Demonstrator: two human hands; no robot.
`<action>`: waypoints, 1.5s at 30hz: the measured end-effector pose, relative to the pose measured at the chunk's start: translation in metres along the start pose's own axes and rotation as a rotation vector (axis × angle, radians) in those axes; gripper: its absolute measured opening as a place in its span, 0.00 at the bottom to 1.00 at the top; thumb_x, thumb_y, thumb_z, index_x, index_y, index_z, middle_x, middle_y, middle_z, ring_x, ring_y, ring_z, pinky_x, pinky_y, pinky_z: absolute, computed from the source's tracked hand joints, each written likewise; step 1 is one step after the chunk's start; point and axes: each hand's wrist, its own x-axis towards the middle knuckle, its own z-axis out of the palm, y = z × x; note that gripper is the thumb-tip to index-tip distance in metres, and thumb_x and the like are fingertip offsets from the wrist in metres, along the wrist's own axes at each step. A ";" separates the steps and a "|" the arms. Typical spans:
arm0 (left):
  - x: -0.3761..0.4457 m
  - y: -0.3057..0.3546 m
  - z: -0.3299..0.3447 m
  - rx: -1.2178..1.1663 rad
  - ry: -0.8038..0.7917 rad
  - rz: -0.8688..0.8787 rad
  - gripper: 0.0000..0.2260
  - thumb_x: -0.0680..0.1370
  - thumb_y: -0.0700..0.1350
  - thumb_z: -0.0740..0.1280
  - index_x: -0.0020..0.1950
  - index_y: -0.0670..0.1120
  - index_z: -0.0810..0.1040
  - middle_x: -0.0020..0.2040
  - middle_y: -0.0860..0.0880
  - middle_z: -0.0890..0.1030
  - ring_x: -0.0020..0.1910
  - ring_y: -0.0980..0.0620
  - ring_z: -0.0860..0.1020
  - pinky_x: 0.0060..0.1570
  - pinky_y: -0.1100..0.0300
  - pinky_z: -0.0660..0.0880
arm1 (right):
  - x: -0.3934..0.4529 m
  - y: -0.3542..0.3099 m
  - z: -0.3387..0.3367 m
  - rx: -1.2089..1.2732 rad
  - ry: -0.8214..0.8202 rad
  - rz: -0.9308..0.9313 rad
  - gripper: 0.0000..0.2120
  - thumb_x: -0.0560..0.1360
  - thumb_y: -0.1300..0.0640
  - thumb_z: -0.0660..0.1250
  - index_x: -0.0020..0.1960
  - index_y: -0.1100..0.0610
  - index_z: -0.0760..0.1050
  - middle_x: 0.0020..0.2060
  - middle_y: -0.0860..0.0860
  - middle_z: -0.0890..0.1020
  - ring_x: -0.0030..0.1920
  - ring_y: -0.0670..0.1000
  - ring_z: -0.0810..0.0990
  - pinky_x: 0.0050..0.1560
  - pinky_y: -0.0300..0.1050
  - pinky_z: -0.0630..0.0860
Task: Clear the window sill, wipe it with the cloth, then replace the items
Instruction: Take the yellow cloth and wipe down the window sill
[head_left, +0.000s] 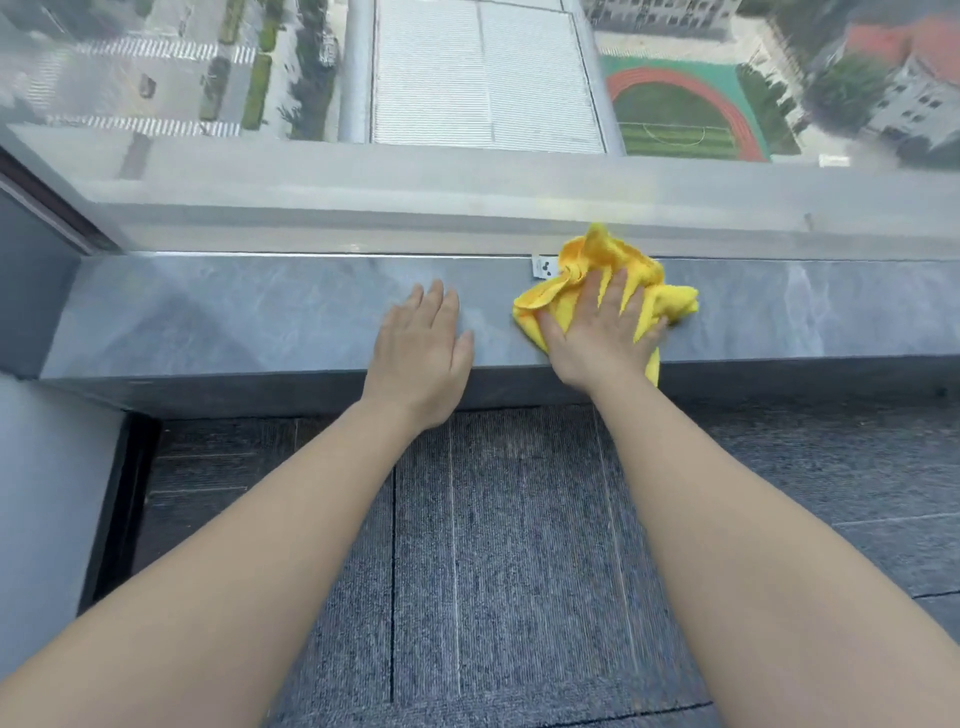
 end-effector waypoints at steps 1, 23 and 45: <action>-0.001 0.001 0.004 0.012 0.008 -0.013 0.23 0.80 0.46 0.50 0.74 0.40 0.51 0.77 0.42 0.52 0.76 0.45 0.49 0.74 0.53 0.46 | 0.004 -0.005 -0.001 0.022 0.004 0.034 0.38 0.76 0.36 0.45 0.76 0.57 0.36 0.76 0.55 0.37 0.76 0.59 0.35 0.71 0.66 0.36; 0.021 0.114 0.056 0.055 0.064 -0.116 0.24 0.80 0.48 0.48 0.74 0.40 0.52 0.77 0.42 0.53 0.76 0.46 0.51 0.75 0.51 0.46 | 0.032 0.128 -0.014 -0.170 0.084 -0.408 0.32 0.78 0.39 0.43 0.76 0.52 0.38 0.77 0.51 0.40 0.77 0.54 0.39 0.73 0.58 0.33; 0.036 0.173 0.089 0.125 0.074 -0.020 0.31 0.72 0.52 0.45 0.73 0.40 0.55 0.77 0.41 0.53 0.76 0.43 0.52 0.74 0.49 0.46 | 0.064 0.202 -0.038 -0.206 0.105 -0.593 0.28 0.80 0.46 0.46 0.76 0.51 0.42 0.78 0.50 0.44 0.77 0.54 0.41 0.75 0.57 0.38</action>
